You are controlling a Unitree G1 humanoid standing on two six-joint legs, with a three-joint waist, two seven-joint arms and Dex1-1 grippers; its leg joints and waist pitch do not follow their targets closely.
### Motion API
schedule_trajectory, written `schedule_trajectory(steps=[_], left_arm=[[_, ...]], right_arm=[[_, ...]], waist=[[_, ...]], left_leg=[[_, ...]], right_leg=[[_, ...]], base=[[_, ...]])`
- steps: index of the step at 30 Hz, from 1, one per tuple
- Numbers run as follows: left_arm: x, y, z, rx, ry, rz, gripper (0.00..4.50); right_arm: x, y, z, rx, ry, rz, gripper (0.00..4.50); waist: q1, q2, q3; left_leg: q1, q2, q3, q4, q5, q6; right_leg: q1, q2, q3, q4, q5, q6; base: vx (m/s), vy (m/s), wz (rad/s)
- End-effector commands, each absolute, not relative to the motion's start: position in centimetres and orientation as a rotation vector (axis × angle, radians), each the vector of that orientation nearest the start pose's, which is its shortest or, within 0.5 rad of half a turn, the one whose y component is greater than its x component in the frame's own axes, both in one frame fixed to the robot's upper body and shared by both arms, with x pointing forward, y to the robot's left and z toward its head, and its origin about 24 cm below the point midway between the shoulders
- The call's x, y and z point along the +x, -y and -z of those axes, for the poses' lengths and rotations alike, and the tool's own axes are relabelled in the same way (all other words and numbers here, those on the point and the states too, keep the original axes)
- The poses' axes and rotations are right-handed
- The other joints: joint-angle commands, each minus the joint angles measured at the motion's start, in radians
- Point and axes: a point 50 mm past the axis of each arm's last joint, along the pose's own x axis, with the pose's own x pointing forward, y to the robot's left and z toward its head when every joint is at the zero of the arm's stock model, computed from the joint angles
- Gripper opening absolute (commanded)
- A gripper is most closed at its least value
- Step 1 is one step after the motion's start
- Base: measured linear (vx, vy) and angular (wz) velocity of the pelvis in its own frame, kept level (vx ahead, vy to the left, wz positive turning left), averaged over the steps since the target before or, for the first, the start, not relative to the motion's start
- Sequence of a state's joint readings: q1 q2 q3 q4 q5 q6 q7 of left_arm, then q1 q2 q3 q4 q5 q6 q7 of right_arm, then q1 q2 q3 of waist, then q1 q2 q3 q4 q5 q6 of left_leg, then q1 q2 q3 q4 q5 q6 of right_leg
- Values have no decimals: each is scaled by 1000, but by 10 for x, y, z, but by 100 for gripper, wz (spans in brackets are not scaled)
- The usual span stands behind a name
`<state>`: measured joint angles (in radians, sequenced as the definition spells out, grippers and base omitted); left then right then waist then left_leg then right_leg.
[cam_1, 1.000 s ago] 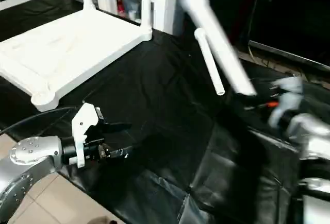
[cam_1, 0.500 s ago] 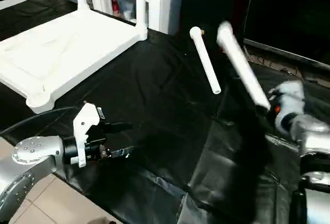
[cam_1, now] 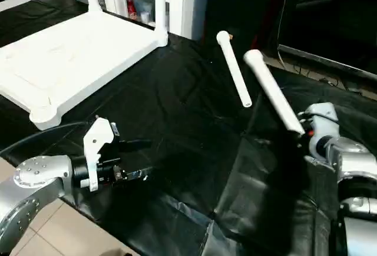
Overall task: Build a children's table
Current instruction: Pick table leg
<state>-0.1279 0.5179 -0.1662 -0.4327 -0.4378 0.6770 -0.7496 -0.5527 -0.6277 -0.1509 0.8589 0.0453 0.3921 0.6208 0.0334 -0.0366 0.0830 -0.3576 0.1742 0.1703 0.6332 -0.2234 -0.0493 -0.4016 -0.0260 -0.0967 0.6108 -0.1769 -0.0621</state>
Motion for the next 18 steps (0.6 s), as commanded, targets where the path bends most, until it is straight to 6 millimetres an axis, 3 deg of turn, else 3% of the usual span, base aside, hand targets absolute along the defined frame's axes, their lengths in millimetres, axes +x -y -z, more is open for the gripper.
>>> schedule_trajectory(steps=[1,9,16,18], left_arm=[[229,-131,-104,95,-294,1084,382],[230,-132,-105,99,-295,1083,382],[229,-132,-105,100,-296,1082,382],[230,-132,-105,101,-298,1081,382]], right_arm=[[309,318,-48,-134,-670,-188,124],[311,306,-57,-192,-670,-303,123],[306,301,-56,-217,-686,-345,123],[304,301,-55,-216,-690,-356,123]], waist=[[3,-4,-74],[4,-3,-72],[6,-3,-74],[7,-3,-71]], left_leg=[[-3,47,-15,-62,-71,86],[-2,47,-16,-62,-74,84],[-1,50,-17,-64,-64,86],[-2,48,-16,-64,-73,83]], right_leg=[[59,-104,60,-94,-382,-101],[58,-103,61,-97,-404,-91],[60,-104,63,-92,-364,-109],[60,-105,64,-97,-391,-96]], base=[[0,0,0],[0,0,0],[0,0,0],[0,0,0]])
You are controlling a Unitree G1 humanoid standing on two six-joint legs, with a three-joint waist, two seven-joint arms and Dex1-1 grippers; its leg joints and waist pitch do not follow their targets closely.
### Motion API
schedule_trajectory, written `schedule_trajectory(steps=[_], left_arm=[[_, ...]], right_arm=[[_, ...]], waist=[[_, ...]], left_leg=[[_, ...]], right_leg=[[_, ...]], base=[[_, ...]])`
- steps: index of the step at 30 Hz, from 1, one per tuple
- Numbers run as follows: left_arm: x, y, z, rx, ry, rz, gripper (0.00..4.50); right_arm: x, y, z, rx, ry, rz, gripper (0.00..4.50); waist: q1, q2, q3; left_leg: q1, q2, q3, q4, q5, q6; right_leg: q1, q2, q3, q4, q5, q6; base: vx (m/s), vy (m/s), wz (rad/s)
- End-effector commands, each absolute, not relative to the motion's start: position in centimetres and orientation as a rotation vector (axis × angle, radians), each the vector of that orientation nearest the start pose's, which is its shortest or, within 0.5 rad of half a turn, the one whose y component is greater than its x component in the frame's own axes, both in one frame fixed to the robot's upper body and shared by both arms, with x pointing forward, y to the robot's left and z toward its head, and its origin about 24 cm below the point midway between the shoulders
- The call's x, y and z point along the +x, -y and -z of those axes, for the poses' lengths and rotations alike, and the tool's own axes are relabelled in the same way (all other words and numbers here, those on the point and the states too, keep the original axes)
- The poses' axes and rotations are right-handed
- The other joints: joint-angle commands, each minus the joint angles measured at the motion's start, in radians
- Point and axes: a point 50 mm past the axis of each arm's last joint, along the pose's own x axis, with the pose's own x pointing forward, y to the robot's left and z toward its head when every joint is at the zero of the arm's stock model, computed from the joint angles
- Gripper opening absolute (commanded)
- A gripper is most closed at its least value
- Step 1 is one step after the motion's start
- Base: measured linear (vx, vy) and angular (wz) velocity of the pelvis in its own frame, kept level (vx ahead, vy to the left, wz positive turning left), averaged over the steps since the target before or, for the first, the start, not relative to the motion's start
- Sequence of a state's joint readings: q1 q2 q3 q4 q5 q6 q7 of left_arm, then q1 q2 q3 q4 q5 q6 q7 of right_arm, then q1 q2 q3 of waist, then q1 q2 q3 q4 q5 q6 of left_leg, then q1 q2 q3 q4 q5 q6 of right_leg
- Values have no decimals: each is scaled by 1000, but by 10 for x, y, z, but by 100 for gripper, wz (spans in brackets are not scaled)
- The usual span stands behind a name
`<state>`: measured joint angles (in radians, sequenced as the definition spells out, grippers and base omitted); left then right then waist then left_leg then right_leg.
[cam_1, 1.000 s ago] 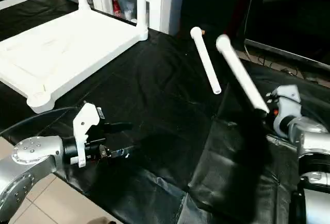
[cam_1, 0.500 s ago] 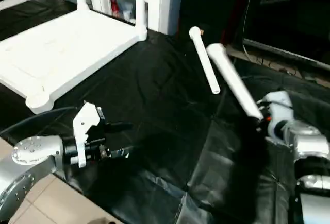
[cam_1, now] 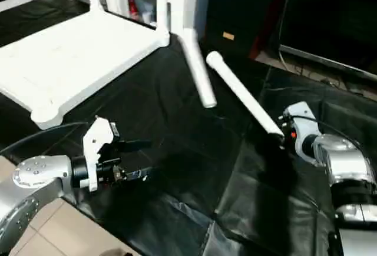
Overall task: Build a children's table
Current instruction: Pick table leg
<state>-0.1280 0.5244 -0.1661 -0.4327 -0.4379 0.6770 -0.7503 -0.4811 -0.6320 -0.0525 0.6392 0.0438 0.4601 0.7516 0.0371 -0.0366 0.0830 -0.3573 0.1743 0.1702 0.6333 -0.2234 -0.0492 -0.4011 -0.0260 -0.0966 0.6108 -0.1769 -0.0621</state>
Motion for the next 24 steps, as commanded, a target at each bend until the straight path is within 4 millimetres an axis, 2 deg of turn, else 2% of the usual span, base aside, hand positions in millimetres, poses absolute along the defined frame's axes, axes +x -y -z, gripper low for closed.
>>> schedule_trajectory(steps=[1,5,7,11,15,24], left_arm=[[230,-132,-105,101,-298,1081,382],[230,-133,-105,102,-298,1082,382],[230,-132,-105,102,-298,1083,382],[230,-131,-104,103,-298,1085,382],[230,-131,-105,103,-298,1086,382],[231,-132,-105,111,-298,1083,382]], right_arm=[[304,301,-55,-216,-690,-356,123],[296,295,-55,-214,-694,-410,123],[293,290,-55,-206,-689,-445,123],[287,275,-55,-192,-677,-544,123],[285,269,-55,-194,-678,-576,123],[286,254,-57,-210,-664,-619,123]], waist=[[3,-3,-71],[3,-5,-70],[2,1,-69],[0,0,-68],[0,0,-67],[3,-1,-72]], left_leg=[[-2,48,-16,-64,-76,82],[0,48,-17,-65,-89,78],[0,47,-18,-66,-91,81],[1,47,-20,-67,-103,82],[3,46,-20,-66,-112,77],[1,47,-21,-66,-89,76]], right_leg=[[59,-105,63,-98,-399,-94],[58,-104,62,-102,-431,-71],[57,-103,61,-104,-431,-68],[56,-102,60,-108,-451,-56],[54,-102,59,-112,-480,-47],[58,-104,61,-105,-444,-52]], base=[[0,0,0],[0,0,0],[0,0,0],[0,0,0],[0,0,0],[0,0,0]])
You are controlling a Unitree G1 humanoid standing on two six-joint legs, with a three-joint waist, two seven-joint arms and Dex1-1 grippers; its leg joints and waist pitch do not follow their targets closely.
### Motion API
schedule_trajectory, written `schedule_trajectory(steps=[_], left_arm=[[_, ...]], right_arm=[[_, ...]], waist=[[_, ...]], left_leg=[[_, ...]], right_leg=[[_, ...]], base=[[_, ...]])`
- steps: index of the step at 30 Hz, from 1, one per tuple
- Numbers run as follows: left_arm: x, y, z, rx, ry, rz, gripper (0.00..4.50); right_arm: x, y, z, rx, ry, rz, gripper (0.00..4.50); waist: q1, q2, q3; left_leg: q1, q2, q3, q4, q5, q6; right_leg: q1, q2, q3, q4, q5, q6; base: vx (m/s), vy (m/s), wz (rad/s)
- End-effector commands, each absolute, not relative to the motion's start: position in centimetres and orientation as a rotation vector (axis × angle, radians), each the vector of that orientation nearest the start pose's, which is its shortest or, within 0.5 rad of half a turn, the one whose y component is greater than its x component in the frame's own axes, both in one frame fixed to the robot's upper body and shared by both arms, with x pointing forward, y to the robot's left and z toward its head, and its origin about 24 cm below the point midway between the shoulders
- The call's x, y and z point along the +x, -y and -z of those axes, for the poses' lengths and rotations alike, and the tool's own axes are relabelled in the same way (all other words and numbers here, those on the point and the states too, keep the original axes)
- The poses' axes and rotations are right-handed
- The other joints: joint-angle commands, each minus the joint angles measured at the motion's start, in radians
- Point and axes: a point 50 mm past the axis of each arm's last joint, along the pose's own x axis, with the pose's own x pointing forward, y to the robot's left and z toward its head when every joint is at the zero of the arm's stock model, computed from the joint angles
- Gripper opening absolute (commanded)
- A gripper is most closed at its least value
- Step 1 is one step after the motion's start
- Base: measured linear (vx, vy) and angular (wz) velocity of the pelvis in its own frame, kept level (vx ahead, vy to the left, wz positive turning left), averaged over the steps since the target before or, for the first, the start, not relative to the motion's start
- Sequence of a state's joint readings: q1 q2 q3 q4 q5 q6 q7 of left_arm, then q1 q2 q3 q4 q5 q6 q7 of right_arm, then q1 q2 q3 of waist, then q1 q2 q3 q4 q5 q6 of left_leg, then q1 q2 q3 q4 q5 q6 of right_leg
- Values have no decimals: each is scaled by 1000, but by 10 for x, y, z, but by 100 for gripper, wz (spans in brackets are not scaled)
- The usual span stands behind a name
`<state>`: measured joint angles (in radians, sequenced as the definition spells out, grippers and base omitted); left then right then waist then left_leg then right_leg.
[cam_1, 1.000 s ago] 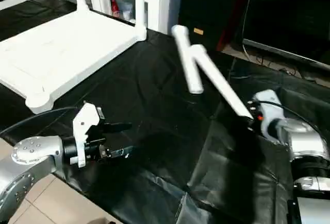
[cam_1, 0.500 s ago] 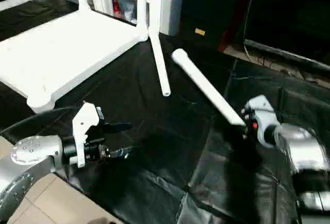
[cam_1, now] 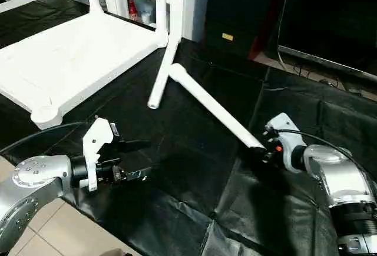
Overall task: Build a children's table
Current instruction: Pick table leg
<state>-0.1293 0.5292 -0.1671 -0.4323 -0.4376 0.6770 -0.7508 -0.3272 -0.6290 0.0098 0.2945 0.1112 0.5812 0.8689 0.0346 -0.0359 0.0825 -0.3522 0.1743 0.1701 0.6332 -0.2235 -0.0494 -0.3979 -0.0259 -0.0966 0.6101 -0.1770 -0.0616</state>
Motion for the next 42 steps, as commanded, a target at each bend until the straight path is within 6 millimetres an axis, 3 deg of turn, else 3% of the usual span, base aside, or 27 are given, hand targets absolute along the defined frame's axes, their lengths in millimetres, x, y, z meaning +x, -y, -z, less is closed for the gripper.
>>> schedule_trajectory(steps=[1,5,6,11,14,15,19,20,24,25,27,30,31,32,34,39,42], left_arm=[[231,-132,-105,111,-297,1083,382],[231,-132,-105,111,-296,1082,382],[231,-132,-105,112,-295,1083,382],[231,-133,-105,114,-295,1085,382],[231,-134,-105,115,-295,1080,382],[231,-135,-105,116,-297,1076,382],[229,-136,-104,116,-301,1074,382],[229,-137,-103,115,-304,1074,382],[227,-137,-102,112,-311,1073,382],[226,-138,-101,110,-315,1072,382],[226,-138,-100,111,-319,1071,382],[227,-138,-99,109,-321,1069,382],[228,-137,-98,111,-322,1061,382],[229,-137,-98,111,-323,1056,382],[229,-137,-98,112,-323,1051,382],[227,-138,-97,107,-327,1047,382],[228,-139,-97,109,-328,1046,382]], right_arm=[[286,252,-57,-209,-662,-624,123],[287,242,-55,-202,-650,-643,123],[287,234,-53,-192,-639,-662,123],[286,224,-51,-176,-624,-683,123],[289,225,-57,-123,-582,-660,123],[291,228,-62,-86,-553,-630,123],[289,232,-66,-34,-528,-598,123],[286,232,-68,-16,-522,-596,123],[272,226,-67,6,-528,-617,123],[267,222,-65,13,-537,-624,123],[262,214,-61,23,-548,-630,123],[259,208,-56,34,-560,-626,123],[260,197,-50,45,-571,-602,123],[261,193,-48,58,-573,-581,123],[262,189,-47,78,-574,-550,123],[265,172,-40,136,-577,-475,123],[266,163,-39,134,-590,-479,123]], waist=[[5,-2,-74],[5,0,-74],[6,5,-73],[8,4,-74],[9,6,-74],[11,11,-75],[12,10,-76],[13,15,-74],[15,13,-73],[15,19,-70],[13,17,-69],[9,20,-68],[7,24,-66],[3,23,-65],[0,21,-66],[0,31,-69],[1,30,-72]], left_leg=[[-4,47,-21,-65,-88,75],[-2,49,-21,-67,-86,71],[-2,49,-22,-67,-89,69],[-2,51,-22,-69,-88,64],[0,52,-23,-70,-87,61],[0,53,-23,-70,-83,59],[0,52,-23,-71,-79,56],[-1,50,-22,-71,-78,56],[0,49,-23,-74,-90,61],[1,48,-23,-74,-96,61],[3,43,-22,-72,-117,56],[3,40,-25,-73,-133,47],[3,39,-26,-74,-137,44],[7,39,-25,-73,-154,40],[7,34,-26,-73,-160,34],[10,45,-31,-79,-162,22],[9,48,-31,-81,-152,19]], right_leg=[[56,-104,61,-105,-444,-52],[55,-105,62,-102,-430,-61],[54,-105,62,-102,-430,-63],[56,-107,64,-101,-418,-64],[55,-106,65,-99,-404,-71],[56,-108,67,-97,-391,-75],[58,-106,68,-94,-368,-78],[59,-105,68,-96,-370,-75],[57,-104,66,-101,-404,-48],[55,-104,65,-104,-417,-46],[51,-104,61,-115,-484,-22],[50,-103,55,-123,-542,4],[48,-102,54,-125,-548,7],[42,-101,52,-129,-567,12],[44,-104,50,-132,-588,21],[42,-105,55,-120,-515,1],[46,-107,61,-112,-467,-17]], base=[[0,0,0],[0,0,0],[0,0,0],[0,0,0],[0,0,0],[0,0,0],[0,0,0],[0,0,0],[0,0,0],[0,0,0],[0,0,0],[0,0,0],[0,0,0],[0,0,0],[0,0,0],[0,0,0],[0,0,0]])
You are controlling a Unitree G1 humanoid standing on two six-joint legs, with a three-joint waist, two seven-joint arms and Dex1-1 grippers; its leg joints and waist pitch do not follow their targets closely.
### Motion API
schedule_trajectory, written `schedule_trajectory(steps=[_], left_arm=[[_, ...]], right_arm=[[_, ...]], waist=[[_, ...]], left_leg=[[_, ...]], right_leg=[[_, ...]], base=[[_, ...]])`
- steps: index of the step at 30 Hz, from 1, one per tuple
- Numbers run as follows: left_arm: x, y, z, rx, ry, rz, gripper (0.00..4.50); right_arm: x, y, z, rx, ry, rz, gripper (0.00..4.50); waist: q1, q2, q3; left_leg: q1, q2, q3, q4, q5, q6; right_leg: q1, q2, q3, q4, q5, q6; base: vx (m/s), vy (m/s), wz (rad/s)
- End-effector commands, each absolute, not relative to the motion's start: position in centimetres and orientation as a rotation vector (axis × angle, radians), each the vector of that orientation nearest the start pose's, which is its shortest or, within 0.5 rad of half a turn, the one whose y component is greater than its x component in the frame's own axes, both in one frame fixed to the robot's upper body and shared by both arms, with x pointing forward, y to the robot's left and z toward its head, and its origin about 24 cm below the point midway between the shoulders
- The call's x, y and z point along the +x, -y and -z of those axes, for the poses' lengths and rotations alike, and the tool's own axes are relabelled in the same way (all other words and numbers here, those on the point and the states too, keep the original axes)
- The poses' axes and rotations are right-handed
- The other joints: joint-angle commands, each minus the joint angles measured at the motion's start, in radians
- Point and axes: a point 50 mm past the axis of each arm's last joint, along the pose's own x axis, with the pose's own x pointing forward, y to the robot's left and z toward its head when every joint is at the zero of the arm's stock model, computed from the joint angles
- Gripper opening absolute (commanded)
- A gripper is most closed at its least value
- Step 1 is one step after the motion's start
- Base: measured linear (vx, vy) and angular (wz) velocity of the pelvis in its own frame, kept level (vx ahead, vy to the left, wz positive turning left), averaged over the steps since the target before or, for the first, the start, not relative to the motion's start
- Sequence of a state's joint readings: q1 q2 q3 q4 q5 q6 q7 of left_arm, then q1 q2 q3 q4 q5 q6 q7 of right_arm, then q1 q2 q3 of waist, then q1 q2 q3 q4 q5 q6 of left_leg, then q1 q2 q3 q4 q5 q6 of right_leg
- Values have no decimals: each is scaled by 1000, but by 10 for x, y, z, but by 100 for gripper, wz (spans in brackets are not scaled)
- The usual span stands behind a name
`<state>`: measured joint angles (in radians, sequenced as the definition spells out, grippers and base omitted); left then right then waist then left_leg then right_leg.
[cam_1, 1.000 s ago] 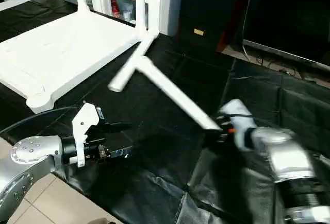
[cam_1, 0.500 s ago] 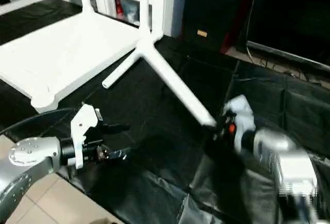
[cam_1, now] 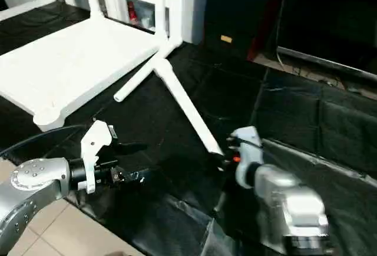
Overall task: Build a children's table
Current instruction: Pick table leg
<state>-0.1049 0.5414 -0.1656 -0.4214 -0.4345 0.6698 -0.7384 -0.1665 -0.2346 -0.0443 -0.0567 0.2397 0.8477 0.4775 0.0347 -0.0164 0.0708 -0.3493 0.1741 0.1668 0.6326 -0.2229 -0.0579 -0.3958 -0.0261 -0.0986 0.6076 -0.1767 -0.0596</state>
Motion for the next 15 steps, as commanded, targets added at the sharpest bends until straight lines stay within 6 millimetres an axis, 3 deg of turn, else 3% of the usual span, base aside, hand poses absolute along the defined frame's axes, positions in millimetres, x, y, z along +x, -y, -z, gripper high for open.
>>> schedule_trajectory(steps=[1,5,6,15], left_arm=[[228,-139,-97,108,-328,1045,382],[229,-140,-97,109,-325,1039,382],[229,-140,-96,112,-324,1034,382],[234,-144,-98,117,-285,947,382]], right_arm=[[266,161,-39,137,-592,-477,123],[269,157,-42,180,-591,-454,123],[270,157,-42,183,-589,-439,179],[272,159,-54,215,-524,-411,250]], waist=[[1,11,-60],[2,12,-62],[3,11,-63],[5,16,-62]], left_leg=[[3,48,-28,-82,-146,29],[1,48,-26,-81,-122,25],[0,47,-24,-81,-116,25],[3,50,-25,-84,-124,18]], right_leg=[[46,-107,63,-107,-457,-23],[49,-109,68,-102,-418,-37],[50,-109,69,-102,-416,-36],[51,-109,69,-103,-413,-26]], base=[[0,0,0],[0,0,0],[0,0,0],[0,0,0]])
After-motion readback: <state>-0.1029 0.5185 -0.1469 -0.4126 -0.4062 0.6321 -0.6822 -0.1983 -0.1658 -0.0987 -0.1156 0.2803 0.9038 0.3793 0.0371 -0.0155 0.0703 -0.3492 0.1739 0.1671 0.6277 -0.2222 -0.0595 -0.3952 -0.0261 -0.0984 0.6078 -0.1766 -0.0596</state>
